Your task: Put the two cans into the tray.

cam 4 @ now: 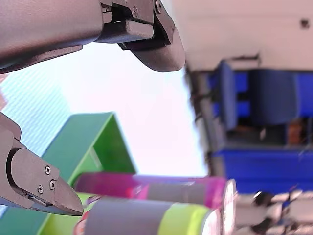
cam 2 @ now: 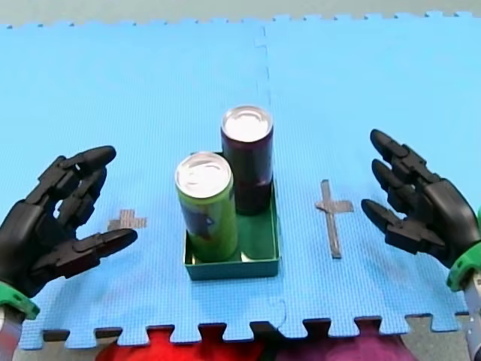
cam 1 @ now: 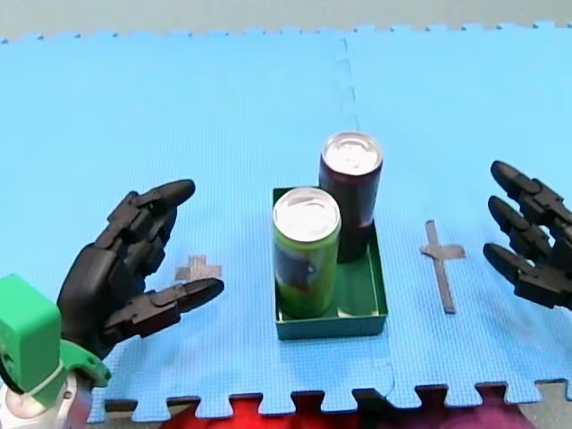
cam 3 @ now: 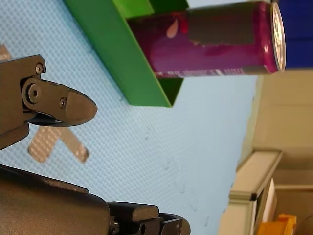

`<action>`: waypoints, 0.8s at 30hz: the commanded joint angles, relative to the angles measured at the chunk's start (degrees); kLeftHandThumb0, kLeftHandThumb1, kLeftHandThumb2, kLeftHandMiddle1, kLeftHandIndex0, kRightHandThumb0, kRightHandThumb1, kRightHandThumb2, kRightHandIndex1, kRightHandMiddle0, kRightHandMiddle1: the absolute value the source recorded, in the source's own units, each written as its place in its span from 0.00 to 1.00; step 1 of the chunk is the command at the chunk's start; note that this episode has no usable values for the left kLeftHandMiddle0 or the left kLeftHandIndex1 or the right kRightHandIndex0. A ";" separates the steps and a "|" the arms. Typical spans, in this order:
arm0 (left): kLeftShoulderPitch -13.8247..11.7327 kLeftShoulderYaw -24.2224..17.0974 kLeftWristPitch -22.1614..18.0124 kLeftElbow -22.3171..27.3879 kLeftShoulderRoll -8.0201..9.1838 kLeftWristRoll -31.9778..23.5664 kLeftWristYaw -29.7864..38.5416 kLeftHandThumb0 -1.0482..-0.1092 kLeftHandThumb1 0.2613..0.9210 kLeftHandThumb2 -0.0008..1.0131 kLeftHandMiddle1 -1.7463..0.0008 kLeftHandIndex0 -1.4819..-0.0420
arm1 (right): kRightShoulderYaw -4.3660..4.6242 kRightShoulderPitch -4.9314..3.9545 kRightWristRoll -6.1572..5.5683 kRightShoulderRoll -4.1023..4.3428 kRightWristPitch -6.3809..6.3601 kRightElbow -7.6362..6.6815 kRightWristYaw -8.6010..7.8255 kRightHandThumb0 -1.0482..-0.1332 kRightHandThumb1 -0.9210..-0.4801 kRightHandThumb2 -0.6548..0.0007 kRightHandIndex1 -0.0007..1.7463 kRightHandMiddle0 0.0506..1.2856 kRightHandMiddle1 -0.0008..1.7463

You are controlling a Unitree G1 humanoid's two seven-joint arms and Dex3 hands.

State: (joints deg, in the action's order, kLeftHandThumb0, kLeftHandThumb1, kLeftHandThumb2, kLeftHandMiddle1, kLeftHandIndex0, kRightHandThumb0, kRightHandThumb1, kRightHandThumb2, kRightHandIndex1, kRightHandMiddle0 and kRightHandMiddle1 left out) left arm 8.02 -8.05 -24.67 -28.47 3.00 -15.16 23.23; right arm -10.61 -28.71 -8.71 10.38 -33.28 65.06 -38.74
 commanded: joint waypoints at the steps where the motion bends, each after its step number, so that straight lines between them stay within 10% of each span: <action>1: 2.29 -3.07 -9.74 -6.49 -3.19 1.16 -5.58 0.17 0.69 0.02 0.98 0.77 | 0.06 -0.02 0.02 0.08 -0.62 -0.40 0.48 0.00 0.00 0.20 0.00 0.03 0.00; 7: 3.50 -3.42 -16.90 -13.71 -2.07 4.25 -8.42 0.13 0.78 0.02 0.99 0.72 | 0.20 0.37 1.09 -0.86 -4.46 -0.16 3.78 0.00 0.00 0.21 0.00 0.03 0.00; 11: 3.82 -2.02 -22.44 -17.75 0.39 16.80 -21.54 0.05 0.97 0.07 0.99 0.70 | 0.00 0.36 1.20 -1.53 -6.39 0.46 5.35 0.00 0.00 0.24 0.01 0.05 0.01; 17: 3.11 -0.97 -23.82 -18.66 1.79 25.58 -32.36 0.01 1.00 0.27 0.99 0.69 | -0.09 0.69 1.71 -2.46 -9.54 1.06 7.61 0.00 0.00 0.27 0.02 0.08 0.01; 24: 2.20 -1.24 -25.78 -20.42 1.70 25.58 -35.48 0.00 1.00 0.34 1.00 0.68 | 2.60 1.27 7.99 -2.78 -13.79 0.93 18.63 0.00 0.00 0.30 0.05 0.12 0.02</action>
State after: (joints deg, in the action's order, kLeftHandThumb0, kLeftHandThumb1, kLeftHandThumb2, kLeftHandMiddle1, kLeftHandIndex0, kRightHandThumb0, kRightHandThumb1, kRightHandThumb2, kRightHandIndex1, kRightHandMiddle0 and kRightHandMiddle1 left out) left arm 10.46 -9.30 -48.73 -47.12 3.50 9.54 -9.89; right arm -9.26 -28.21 -3.43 7.51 -44.45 65.70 -24.85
